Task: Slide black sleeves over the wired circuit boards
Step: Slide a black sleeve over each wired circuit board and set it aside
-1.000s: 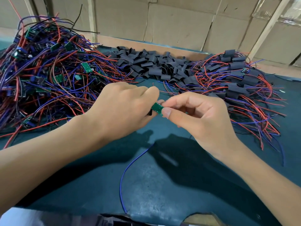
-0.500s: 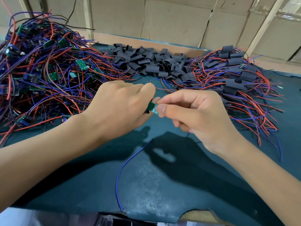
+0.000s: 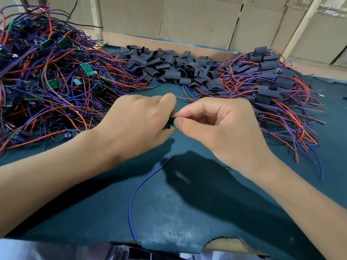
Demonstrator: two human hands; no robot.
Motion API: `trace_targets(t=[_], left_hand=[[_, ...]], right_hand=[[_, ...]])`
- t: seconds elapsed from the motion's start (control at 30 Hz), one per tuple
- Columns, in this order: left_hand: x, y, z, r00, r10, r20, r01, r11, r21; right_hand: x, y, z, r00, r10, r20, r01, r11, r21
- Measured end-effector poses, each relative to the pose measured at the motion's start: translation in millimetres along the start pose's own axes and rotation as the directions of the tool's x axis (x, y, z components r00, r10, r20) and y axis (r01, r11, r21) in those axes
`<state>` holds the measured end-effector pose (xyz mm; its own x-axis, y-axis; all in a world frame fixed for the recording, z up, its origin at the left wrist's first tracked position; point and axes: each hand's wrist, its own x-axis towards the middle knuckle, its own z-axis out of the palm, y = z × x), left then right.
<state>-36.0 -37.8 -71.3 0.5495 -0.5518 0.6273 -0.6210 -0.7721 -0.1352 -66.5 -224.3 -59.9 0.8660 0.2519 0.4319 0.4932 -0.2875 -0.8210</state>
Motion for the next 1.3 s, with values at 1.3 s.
trace_targets(t=[1.3], left_hand=[[6,6,4,0.985,0.116,-0.128,-0.157,0.913,-0.376]], right_hand=[[0,8,-10,0.982,-0.129,-0.139,0.095,0.97,-0.225]])
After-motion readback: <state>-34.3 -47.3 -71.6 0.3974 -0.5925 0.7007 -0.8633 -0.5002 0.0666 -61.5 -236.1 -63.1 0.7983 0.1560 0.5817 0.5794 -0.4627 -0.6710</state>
